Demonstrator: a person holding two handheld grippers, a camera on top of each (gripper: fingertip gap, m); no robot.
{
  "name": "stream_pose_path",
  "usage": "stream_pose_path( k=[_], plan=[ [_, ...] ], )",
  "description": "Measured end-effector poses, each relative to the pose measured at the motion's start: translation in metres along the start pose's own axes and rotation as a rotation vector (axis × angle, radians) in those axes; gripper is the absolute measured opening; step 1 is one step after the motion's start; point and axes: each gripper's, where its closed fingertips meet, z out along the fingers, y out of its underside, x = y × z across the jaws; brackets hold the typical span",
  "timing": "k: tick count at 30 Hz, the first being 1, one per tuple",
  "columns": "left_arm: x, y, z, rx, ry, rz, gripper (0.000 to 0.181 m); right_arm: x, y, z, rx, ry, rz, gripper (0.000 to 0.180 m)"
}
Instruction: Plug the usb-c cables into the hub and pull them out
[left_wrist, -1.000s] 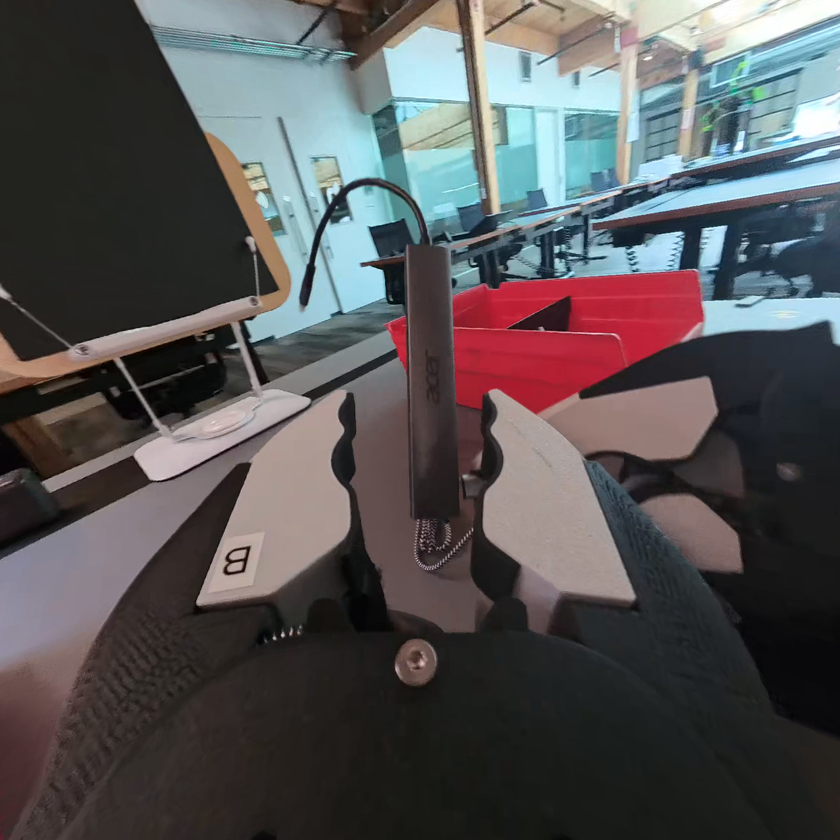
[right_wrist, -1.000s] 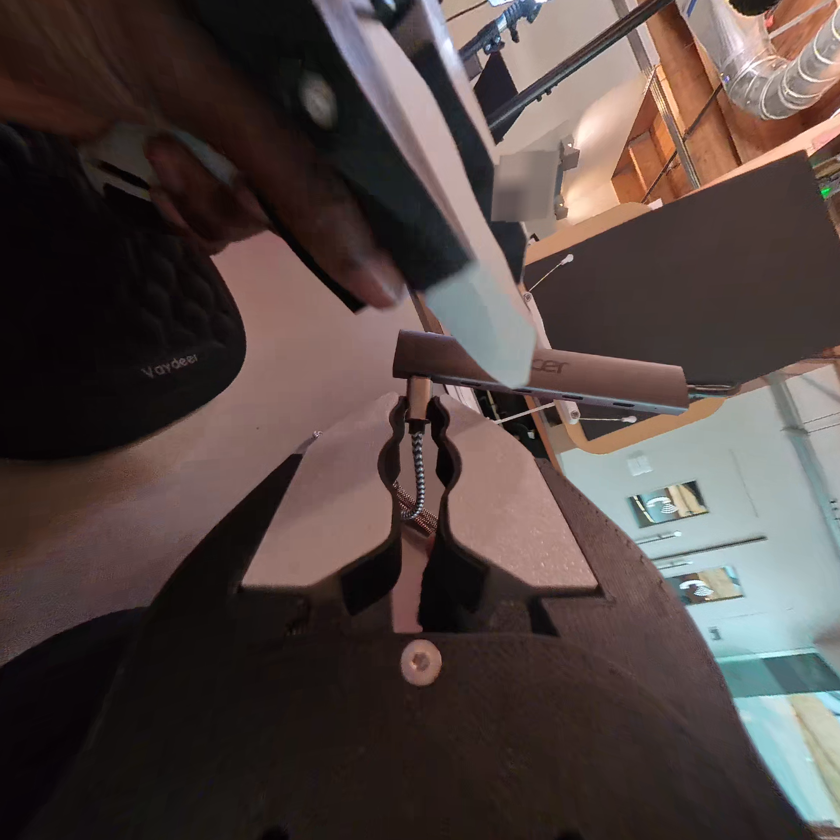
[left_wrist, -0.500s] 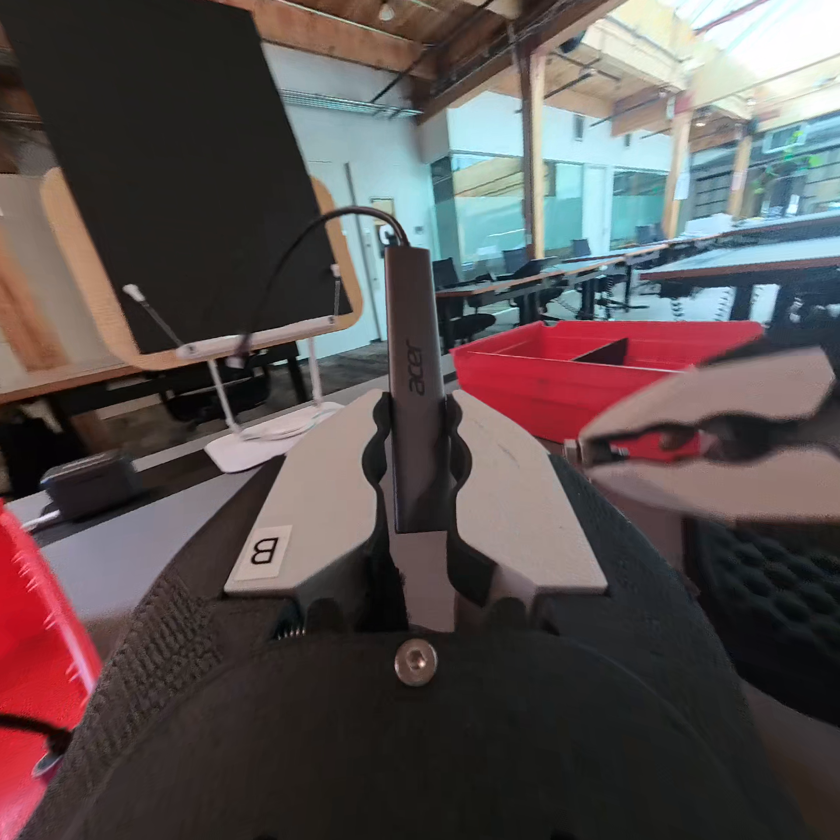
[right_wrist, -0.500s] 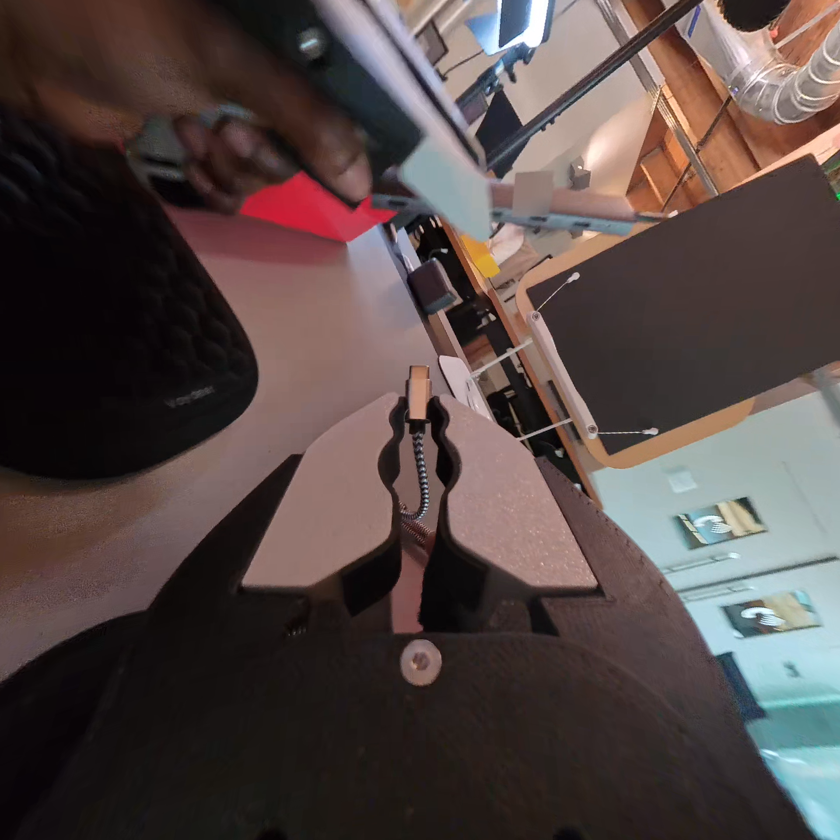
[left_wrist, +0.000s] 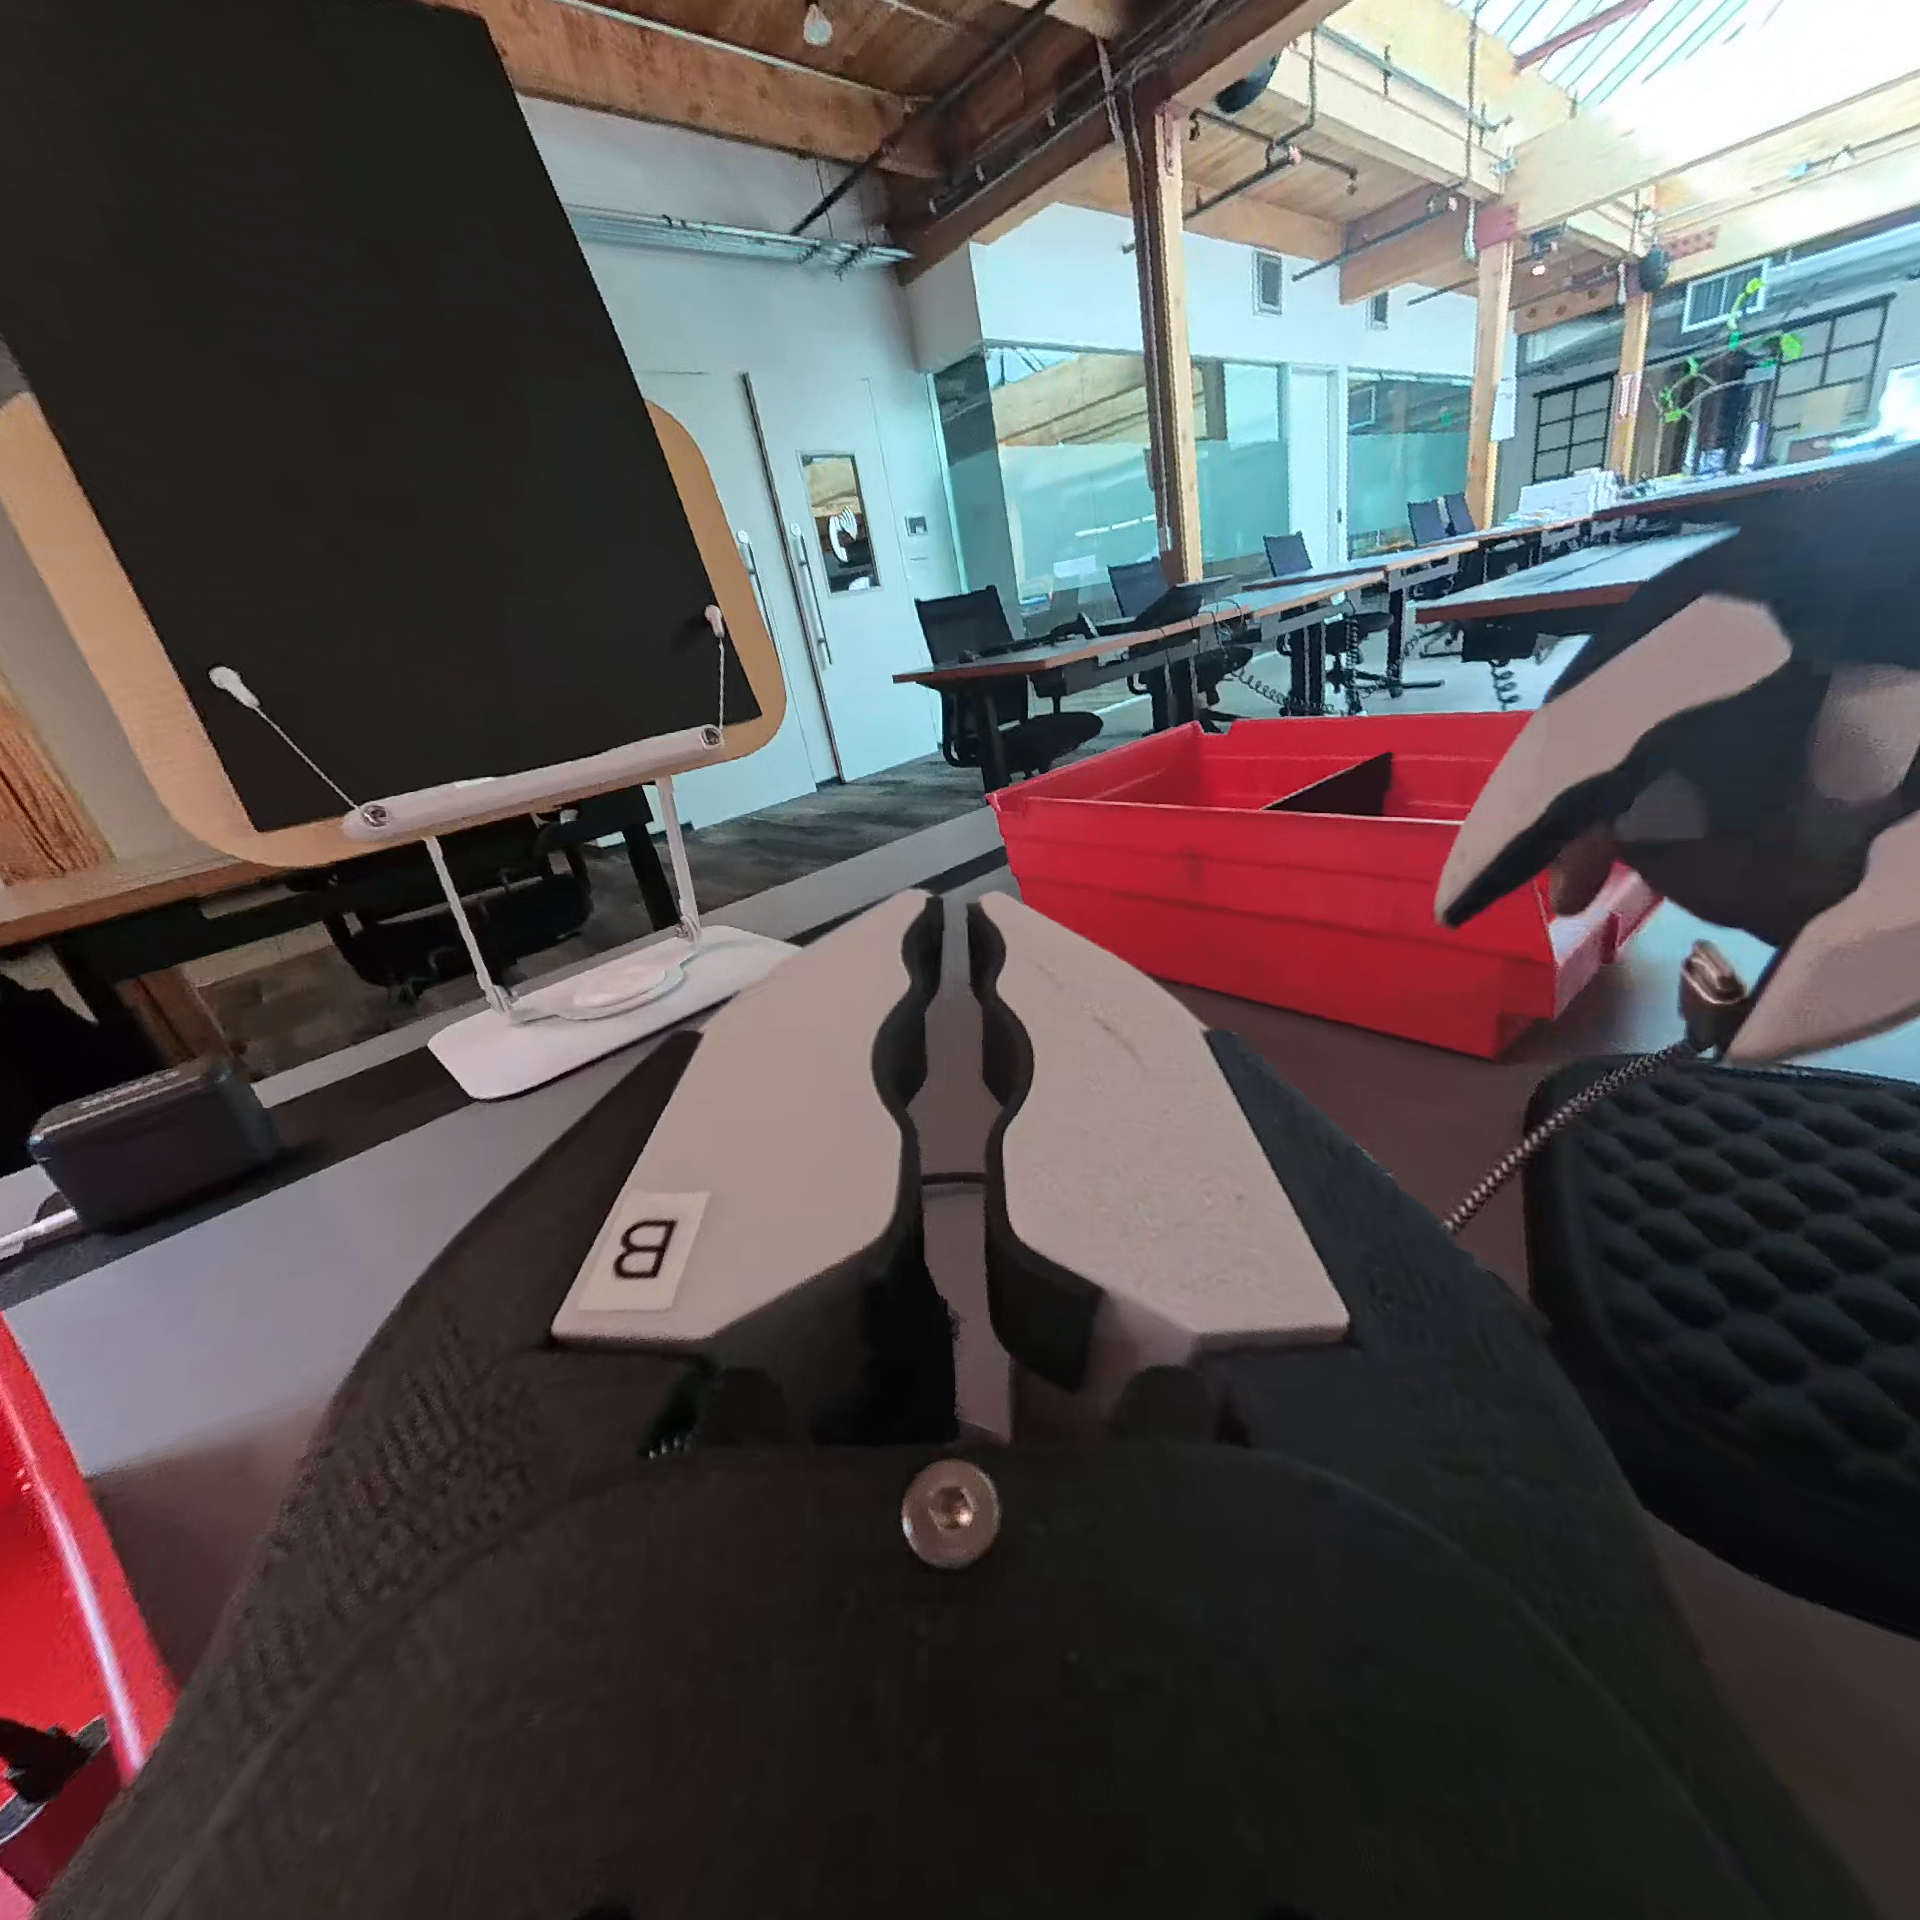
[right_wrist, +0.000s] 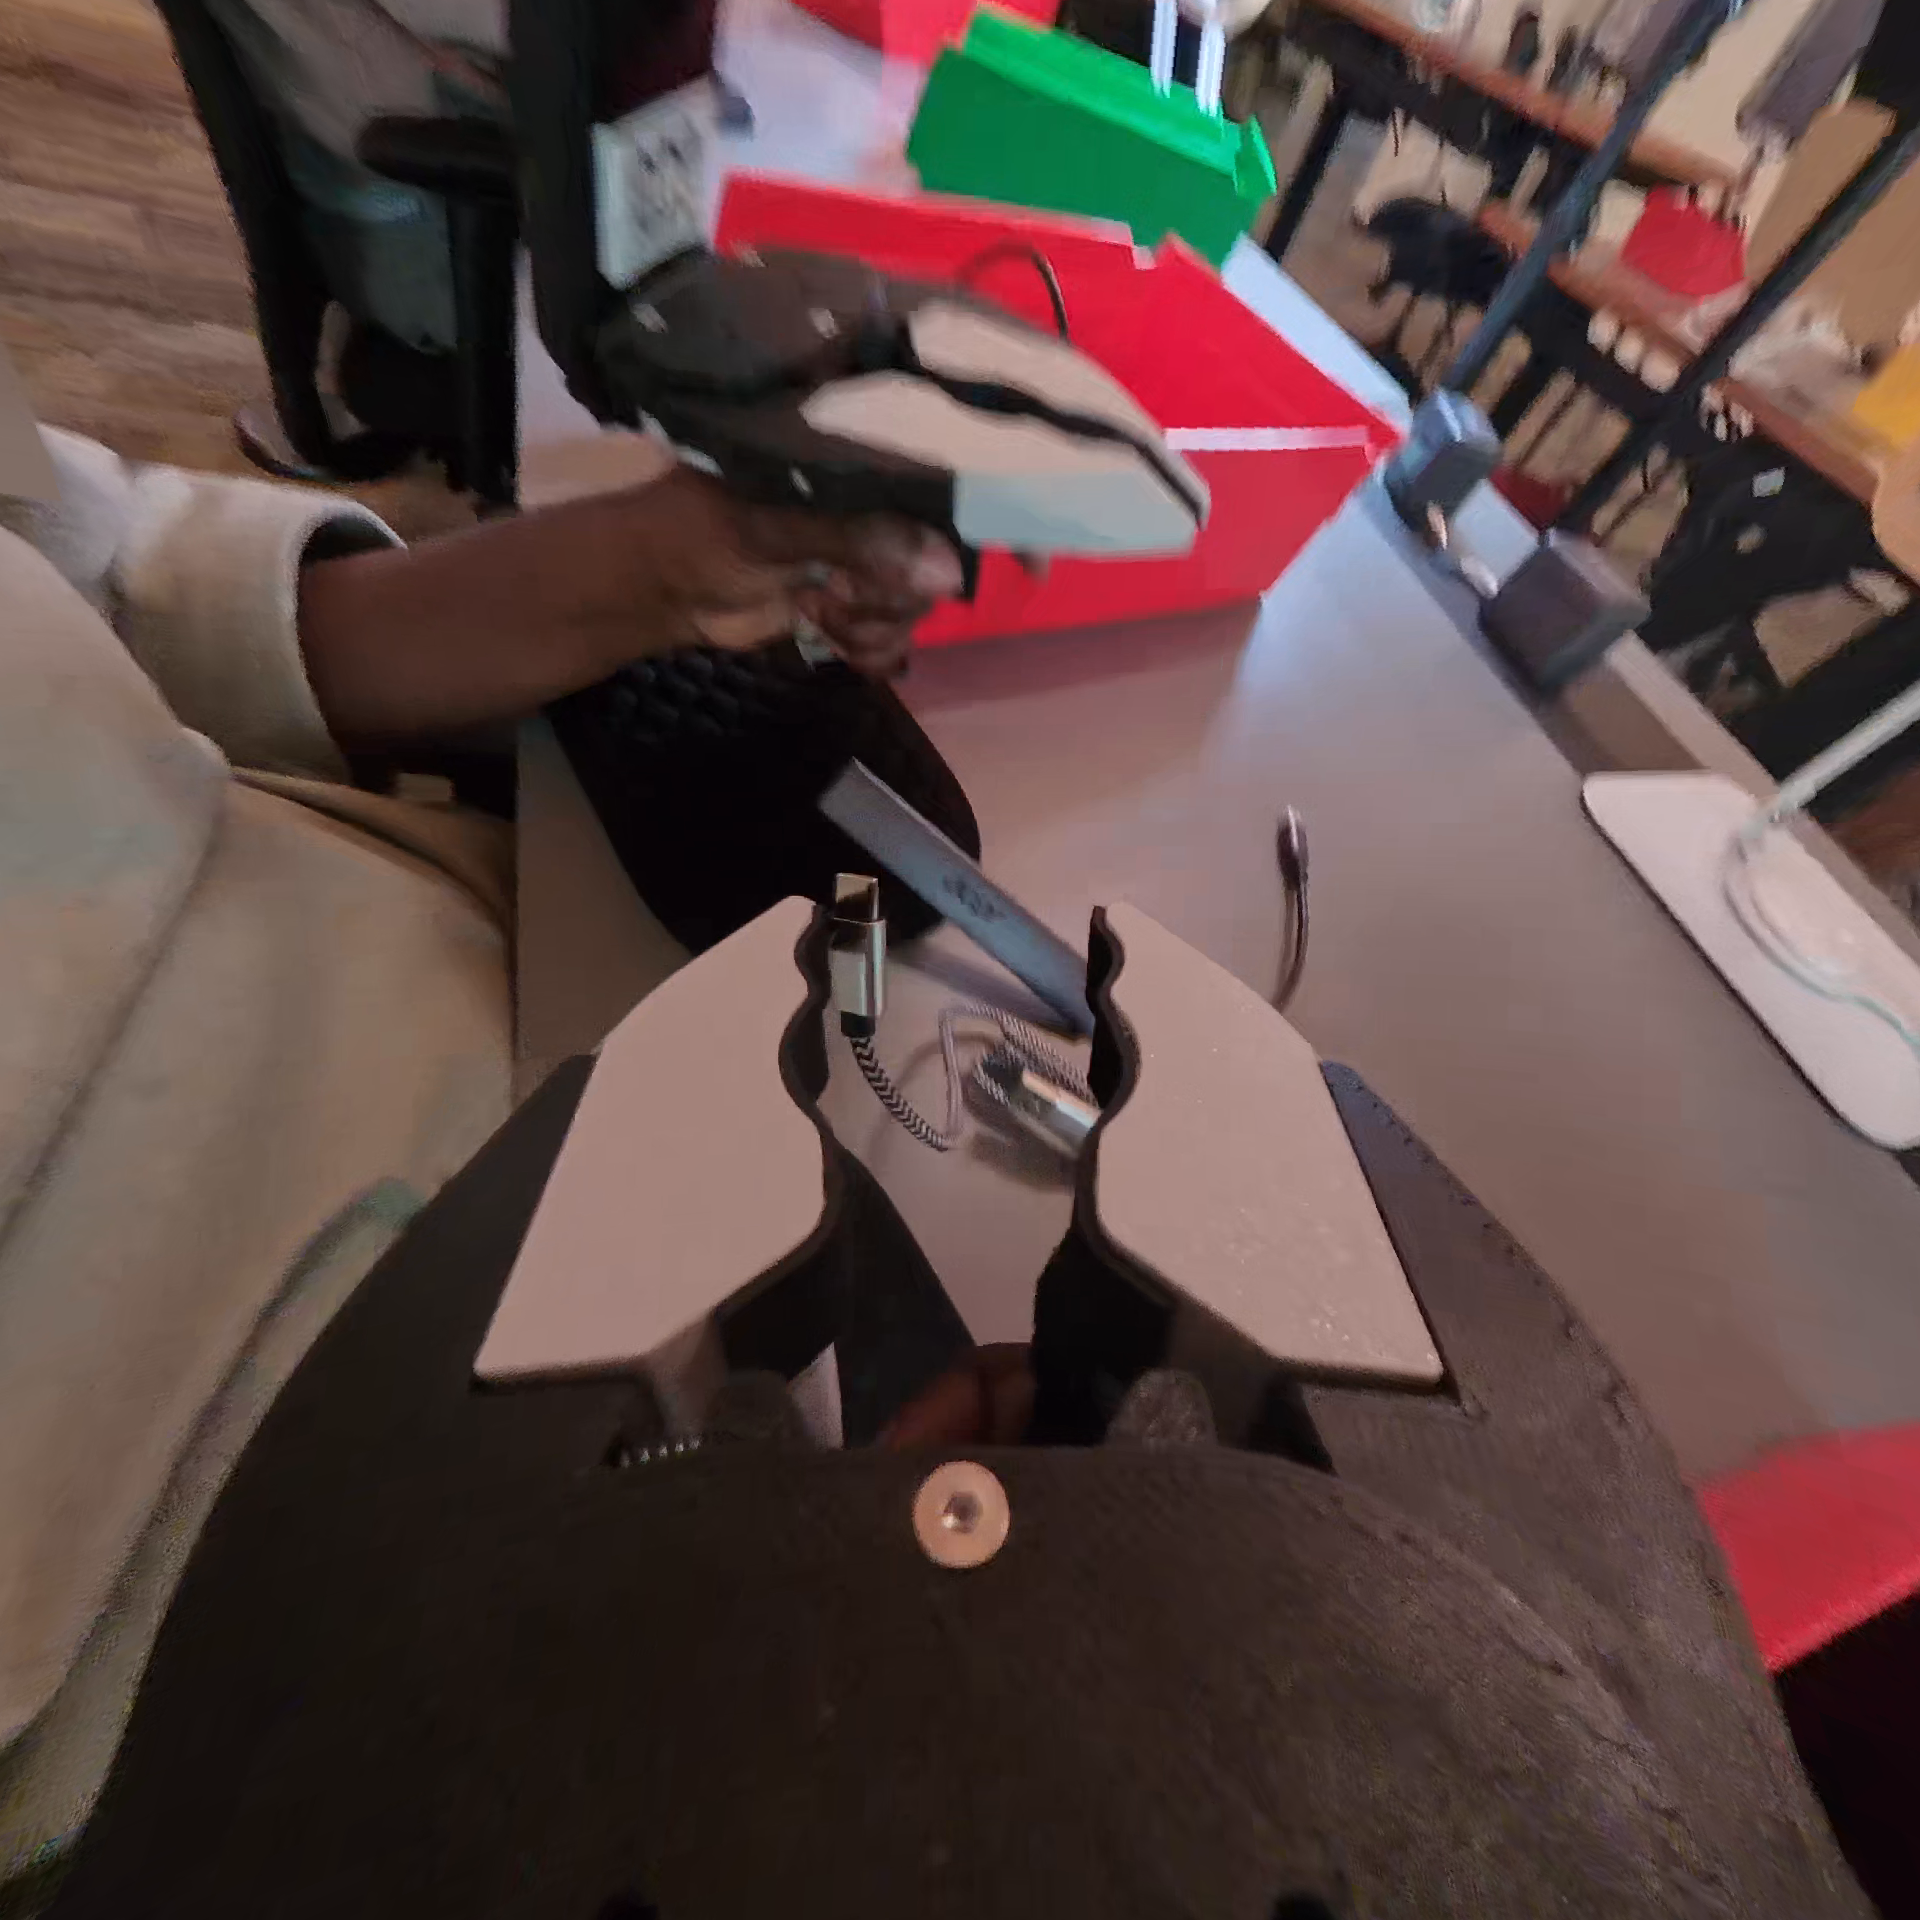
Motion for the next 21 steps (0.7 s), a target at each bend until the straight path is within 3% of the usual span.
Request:
stream_pose_path(
  k=[4,8,11,16,21],
  plan=[
    [-0.005,0.002,0.001,-0.005,-0.045,0.021,0.009,-0.006,0.053,0.025,-0.282,-0.051,0.041,0.066],
    [-0.001,0.005,0.004,-0.013,-0.045,0.085,0.013,-0.005,0.071,0.042,-0.367,-0.036,0.053,0.074],
    [0.008,0.012,0.008,-0.044,-0.002,0.112,0.025,-0.012,0.058,0.035,-0.331,-0.066,0.044,0.075],
    [0.021,0.017,0.012,-0.065,0.056,0.166,0.037,-0.047,-0.005,0.001,-0.060,-0.245,0.014,0.071],
    [0.061,0.044,0.010,-0.260,0.340,0.001,0.050,-0.030,-0.011,-0.029,-0.040,-0.146,-0.019,0.073]
  ],
)
